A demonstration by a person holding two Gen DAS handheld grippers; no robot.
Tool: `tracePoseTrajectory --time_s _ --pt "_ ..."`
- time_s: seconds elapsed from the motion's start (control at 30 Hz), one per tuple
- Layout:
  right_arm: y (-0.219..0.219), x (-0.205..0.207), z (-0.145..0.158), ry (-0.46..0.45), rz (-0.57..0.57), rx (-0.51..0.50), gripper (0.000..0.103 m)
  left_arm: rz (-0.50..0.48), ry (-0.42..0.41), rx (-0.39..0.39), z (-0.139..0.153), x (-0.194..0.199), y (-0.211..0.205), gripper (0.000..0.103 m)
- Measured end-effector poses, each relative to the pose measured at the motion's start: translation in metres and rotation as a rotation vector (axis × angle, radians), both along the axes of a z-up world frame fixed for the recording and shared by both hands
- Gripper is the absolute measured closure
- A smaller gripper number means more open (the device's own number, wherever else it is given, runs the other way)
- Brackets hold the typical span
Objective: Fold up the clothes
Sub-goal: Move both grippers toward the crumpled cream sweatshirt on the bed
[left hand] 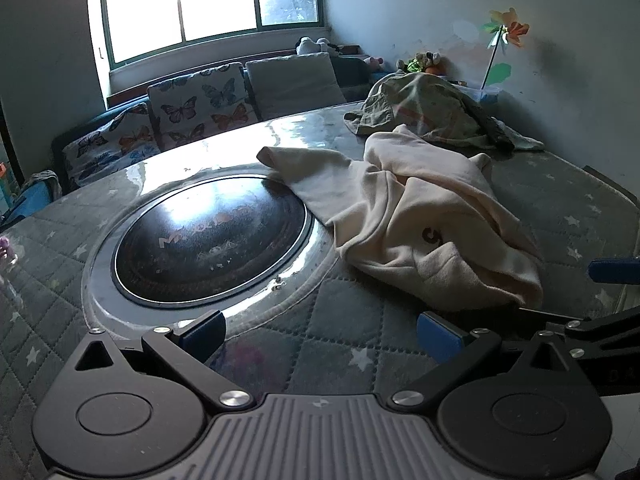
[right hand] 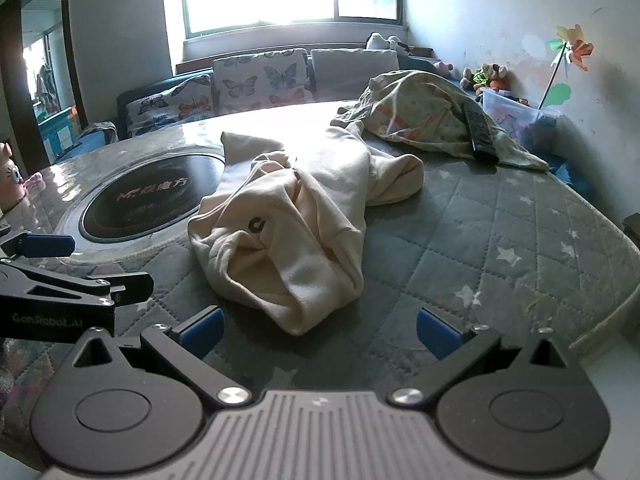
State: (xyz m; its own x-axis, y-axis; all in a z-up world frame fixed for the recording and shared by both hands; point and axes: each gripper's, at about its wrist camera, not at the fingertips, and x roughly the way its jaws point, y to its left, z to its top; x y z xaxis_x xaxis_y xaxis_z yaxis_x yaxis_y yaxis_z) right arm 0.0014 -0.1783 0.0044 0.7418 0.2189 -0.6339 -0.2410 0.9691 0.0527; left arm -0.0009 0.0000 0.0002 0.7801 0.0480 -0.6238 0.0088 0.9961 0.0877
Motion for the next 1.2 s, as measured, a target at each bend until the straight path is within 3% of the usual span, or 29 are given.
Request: tracePoseTrajectory --time_s 1.2 --pt "0.0090 0.0013 -0.0029 0.026 0.041 -0.002 0.000 0.001 0.045 -0.006 -0.0045 0.0038 0.0035 0.000"
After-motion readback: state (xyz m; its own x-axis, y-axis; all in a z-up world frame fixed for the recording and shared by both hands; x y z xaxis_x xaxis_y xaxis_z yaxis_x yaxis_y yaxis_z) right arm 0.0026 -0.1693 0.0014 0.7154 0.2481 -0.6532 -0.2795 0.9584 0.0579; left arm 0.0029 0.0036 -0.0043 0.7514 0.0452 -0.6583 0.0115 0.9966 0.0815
